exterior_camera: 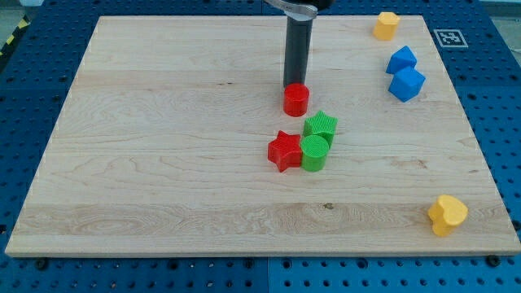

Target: Push the red circle close to the red star

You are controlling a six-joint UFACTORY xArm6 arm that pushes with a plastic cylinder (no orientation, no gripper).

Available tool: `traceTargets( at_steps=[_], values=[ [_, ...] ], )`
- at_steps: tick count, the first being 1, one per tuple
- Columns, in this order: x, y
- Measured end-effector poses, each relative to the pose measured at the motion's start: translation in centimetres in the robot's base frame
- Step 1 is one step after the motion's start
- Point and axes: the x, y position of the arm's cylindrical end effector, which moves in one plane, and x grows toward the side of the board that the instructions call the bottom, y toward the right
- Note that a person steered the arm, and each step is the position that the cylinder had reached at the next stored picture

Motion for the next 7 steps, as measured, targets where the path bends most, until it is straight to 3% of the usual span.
traceTargets(
  at_steps=[2,5,7],
  values=[
    [-0.3,1.8],
    [5.6,1.6],
    [2.6,0.0]
  ],
)
